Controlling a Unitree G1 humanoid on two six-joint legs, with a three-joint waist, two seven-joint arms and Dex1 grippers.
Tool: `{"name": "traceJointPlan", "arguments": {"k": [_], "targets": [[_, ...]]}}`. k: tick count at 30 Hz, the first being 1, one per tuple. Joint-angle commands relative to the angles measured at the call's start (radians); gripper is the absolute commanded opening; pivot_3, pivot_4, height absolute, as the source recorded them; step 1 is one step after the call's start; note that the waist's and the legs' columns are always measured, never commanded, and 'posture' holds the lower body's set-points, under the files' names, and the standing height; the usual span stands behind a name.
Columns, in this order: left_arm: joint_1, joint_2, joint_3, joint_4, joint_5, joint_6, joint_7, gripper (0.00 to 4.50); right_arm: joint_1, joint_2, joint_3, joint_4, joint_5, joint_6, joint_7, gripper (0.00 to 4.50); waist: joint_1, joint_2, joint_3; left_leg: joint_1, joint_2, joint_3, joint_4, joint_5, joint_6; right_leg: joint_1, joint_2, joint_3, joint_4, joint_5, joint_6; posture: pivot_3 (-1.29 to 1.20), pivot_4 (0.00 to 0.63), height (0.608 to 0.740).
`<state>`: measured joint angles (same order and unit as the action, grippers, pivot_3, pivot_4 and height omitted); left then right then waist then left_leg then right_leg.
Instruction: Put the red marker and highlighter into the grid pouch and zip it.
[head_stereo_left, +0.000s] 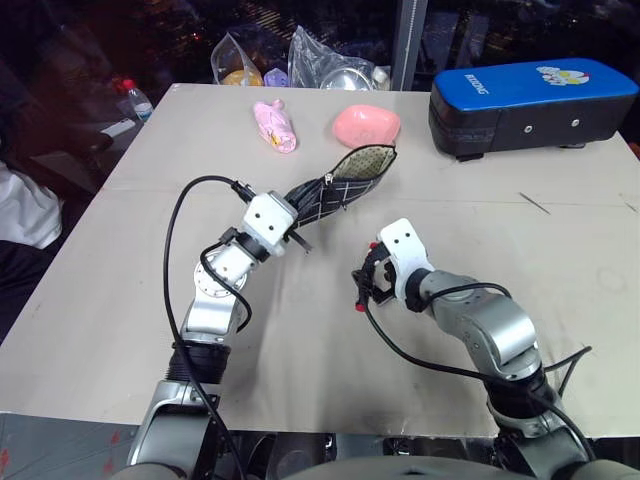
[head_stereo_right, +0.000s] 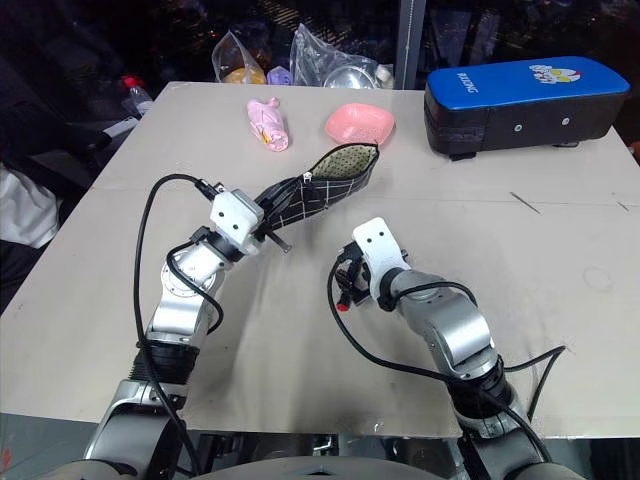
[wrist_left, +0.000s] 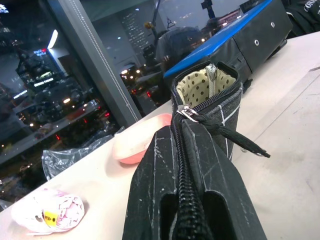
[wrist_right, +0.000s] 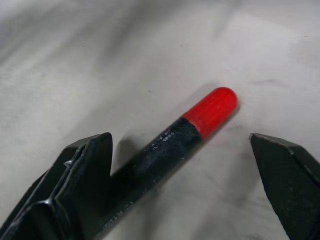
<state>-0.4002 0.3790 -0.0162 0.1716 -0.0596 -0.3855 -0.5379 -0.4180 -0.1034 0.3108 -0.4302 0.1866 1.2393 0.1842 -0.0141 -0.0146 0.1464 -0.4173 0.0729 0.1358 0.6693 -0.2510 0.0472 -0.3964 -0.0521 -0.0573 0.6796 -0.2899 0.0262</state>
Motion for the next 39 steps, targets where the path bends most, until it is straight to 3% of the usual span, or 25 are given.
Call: {"name": "traceJointPlan", "arguments": {"k": [1,6,12,16,19,24,27,31,35,39], "targets": [[-0.015,-0.005,0.001,0.003,0.005,-0.038,0.008,0.0,-0.018,-0.006,0.014,0.05,0.001,0.023,0.01,2.62,0.001,0.0,0.0,0.0,0.0,0.0,0.0,0.0,0.0,0.0,0.0,0.0,0.0,0.0,0.0,0.0,0.15,0.74],[-0.022,-0.011,-0.003,0.017,0.008,-0.053,0.008,0.0,-0.038,-0.026,0.031,0.081,0.025,0.058,0.045,0.26,0.001,0.0,0.0,0.0,0.0,0.0,0.0,0.0,0.0,0.0,-0.001,0.0,0.0,0.0,0.0,0.0,0.15,0.74],[-0.013,-0.018,-0.004,0.009,0.017,-0.057,0.011,0.0,-0.041,-0.133,0.053,0.041,0.019,0.045,0.089,0.23,0.006,0.0,0.0,0.0,0.0,0.0,0.0,0.0,0.0,0.0,-0.001,0.0,-0.001,0.0,0.0,0.0,0.15,0.74],[-0.005,-0.016,-0.002,-0.003,0.017,-0.054,0.011,0.0,-0.041,-0.246,0.02,-0.048,0.036,0.001,0.147,0.23,0.012,-0.001,0.0,-0.001,-0.002,0.0,0.0,-0.001,0.001,0.0,-0.003,-0.001,-0.001,0.0,0.0,0.0,0.15,0.74],[-0.007,-0.014,-0.006,-0.005,0.014,-0.053,0.003,0.0,-0.054,-0.389,0.006,-0.107,0.035,-0.079,0.224,0.23,0.011,-0.001,0.0,-0.001,-0.002,0.0,0.0,-0.001,0.001,0.0,-0.003,-0.001,-0.001,0.0,0.0,0.0,0.15,0.74],[-0.019,-0.015,-0.073,-0.03,0.013,-0.086,-0.071,0.0,-0.175,-0.705,-0.095,-0.107,-0.027,-0.335,0.387,0.23,0.003,0.001,0.003,-0.001,-0.001,0.0,0.0,-0.001,0.001,-0.001,-0.002,-0.001,-0.001,0.0,0.0,0.0,0.15,0.74],[-0.042,-0.014,-0.099,-0.024,0.014,-0.099,-0.104,0.0,-0.28,-0.78,-0.087,-0.012,-0.093,-0.497,0.431,0.23,-0.005,0.002,0.004,0.0,0.0,0.001,-0.001,-0.001,0.001,-0.001,0.0,0.001,-0.001,0.0,0.0,0.0,0.15,0.74],[-0.077,-0.017,-0.126,-0.008,0.006,-0.11,-0.137,0.0,-0.354,-0.918,-0.003,0.094,-0.207,-0.75,0.619,0.23,0.001,0.002,0.004,0.0,0.001,0.0,-0.002,0.0,-0.001,-0.001,0.002,0.001,-0.001,0.0,0.0,0.0,0.15,0.74],[-0.083,-0.032,-0.137,-0.008,0.005,-0.113,-0.147,0.0,-0.385,-0.983,0.048,0.163,-0.277,-0.952,0.787,0.23,0.003,0.002,0.005,0.0,0.0,0.004,-0.001,0.0,0.0,-0.001,0.0,0.002,-0.002,0.0,0.0,0.0,0.15,0.74],[-0.068,-0.04,-0.147,-0.02,0.012,-0.118,-0.141,0.0,-0.416,-0.96,0.055,0.205,-0.319,-1.045,0.849,0.23,0.003,0.002,0.005,0.001,0.0,0.005,0.0,0.0,0.0,-0.001,-0.001,0.002,-0.001,0.0,0.0,0.0,0.15,0.74]]}}
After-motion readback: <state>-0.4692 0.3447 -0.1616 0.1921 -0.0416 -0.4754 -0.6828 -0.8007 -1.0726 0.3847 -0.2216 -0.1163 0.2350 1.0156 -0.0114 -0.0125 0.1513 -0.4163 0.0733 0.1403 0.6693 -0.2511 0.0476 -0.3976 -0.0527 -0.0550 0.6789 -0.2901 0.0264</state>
